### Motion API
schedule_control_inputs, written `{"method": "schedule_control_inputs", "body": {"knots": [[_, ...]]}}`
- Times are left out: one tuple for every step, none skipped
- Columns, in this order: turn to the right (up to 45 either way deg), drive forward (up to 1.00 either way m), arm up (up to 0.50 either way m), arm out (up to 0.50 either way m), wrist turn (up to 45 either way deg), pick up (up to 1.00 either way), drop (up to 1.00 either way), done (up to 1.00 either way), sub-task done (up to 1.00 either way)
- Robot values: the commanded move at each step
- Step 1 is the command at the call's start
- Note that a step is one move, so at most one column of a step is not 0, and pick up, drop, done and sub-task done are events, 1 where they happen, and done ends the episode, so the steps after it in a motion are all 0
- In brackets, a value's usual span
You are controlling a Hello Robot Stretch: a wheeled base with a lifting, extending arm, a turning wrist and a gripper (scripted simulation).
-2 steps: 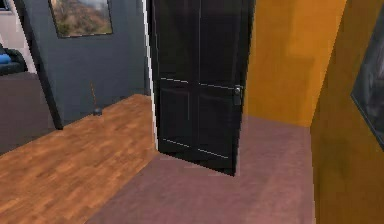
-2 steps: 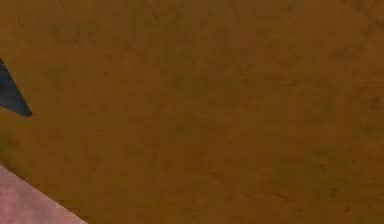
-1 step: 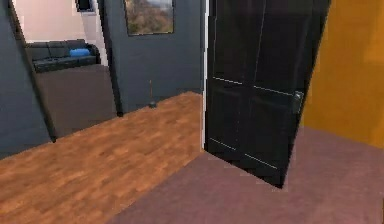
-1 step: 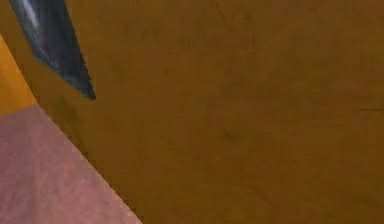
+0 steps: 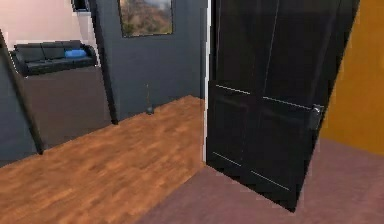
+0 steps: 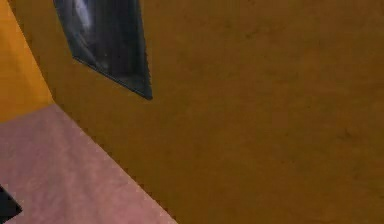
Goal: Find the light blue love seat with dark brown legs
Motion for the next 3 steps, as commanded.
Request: {"method": "schedule_control_inputs", "body": {"knots": [[-30.0,0.0,0.0,0.0,0.0,0.0,0.0,0.0,0.0],[0.0,1.0,0.0,0.0,0.0,0.0,0.0,0.0,0.0],[0.0,1.0,0.0,0.0,0.0,0.0,0.0,0.0,0.0]]}}
